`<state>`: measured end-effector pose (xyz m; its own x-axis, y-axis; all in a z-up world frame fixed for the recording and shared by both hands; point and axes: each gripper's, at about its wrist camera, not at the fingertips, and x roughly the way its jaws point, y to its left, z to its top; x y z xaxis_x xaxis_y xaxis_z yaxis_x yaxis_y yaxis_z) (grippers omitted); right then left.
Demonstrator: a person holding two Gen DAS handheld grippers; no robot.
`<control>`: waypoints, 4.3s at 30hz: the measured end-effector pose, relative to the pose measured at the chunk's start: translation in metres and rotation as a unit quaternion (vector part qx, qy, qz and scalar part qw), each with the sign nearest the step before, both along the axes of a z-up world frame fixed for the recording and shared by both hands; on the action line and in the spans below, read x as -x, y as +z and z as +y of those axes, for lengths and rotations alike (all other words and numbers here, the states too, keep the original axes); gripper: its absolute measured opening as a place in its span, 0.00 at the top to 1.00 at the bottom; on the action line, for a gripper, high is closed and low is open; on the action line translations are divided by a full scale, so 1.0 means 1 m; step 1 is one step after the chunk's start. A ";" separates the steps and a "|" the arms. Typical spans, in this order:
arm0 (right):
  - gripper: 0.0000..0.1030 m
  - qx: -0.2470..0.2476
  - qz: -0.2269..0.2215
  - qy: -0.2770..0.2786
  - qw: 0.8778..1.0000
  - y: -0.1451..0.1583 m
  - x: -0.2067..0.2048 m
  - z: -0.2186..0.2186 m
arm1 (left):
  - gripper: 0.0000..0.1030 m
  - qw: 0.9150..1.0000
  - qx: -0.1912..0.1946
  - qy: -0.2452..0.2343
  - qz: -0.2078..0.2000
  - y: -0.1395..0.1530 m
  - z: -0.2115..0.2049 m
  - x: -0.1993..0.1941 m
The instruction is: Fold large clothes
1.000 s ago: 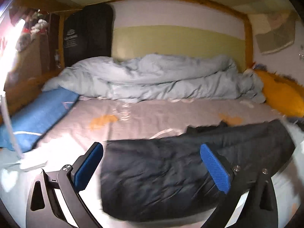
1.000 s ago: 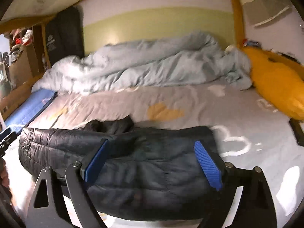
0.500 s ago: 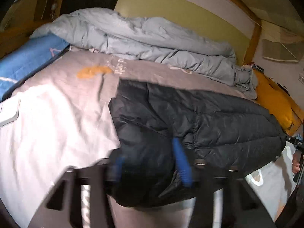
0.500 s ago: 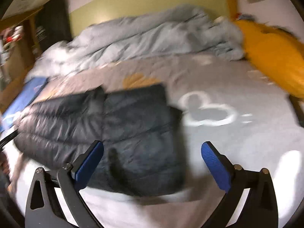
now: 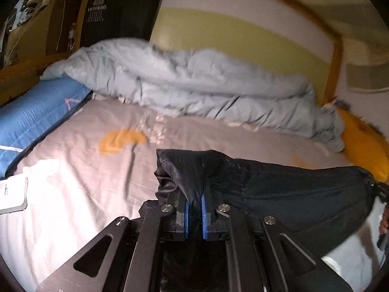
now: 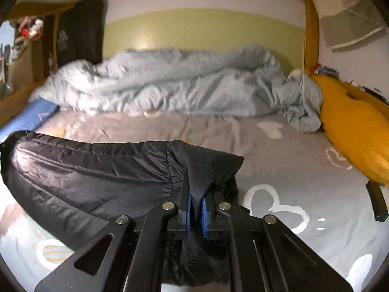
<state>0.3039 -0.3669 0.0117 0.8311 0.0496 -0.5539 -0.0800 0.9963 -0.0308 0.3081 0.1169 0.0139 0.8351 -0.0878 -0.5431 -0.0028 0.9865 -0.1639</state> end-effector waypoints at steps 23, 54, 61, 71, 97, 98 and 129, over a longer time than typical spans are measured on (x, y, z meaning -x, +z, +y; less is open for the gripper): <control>0.77 -0.037 -0.038 -0.041 0.998 0.030 0.027 -0.019 | 0.31 0.997 -0.038 0.030 -0.067 0.012 0.000 0.050; 1.00 -0.092 0.093 0.125 0.983 -0.006 0.037 0.065 | 0.96 0.964 0.098 -0.220 0.113 -0.097 -0.211 0.003; 1.00 -0.127 0.175 0.173 0.961 -0.028 0.001 0.129 | 0.96 0.962 0.110 -0.223 0.116 -0.103 -0.209 0.003; 1.00 -0.125 0.268 0.104 0.950 -0.084 -0.083 0.167 | 0.96 0.957 0.128 -0.222 0.136 -0.109 -0.201 -0.002; 0.86 -0.207 -0.006 -0.013 0.978 0.006 0.033 0.063 | 0.96 0.973 0.097 -0.208 -0.023 -0.061 -0.176 0.049; 0.81 -0.201 -0.018 -0.019 0.979 0.005 0.050 0.059 | 0.96 0.974 0.107 -0.193 -0.048 -0.055 -0.167 0.055; 0.75 -0.403 -0.023 -0.147 0.903 -0.072 0.024 -0.050 | 0.14 0.972 0.146 0.027 -0.181 -0.006 -0.043 0.078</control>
<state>0.2799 -0.4168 -0.0604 0.8953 0.1950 -0.4006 0.1743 0.6742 0.7177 0.2302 0.0741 0.0084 0.9746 -0.1452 -0.1708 0.0574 0.8982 -0.4359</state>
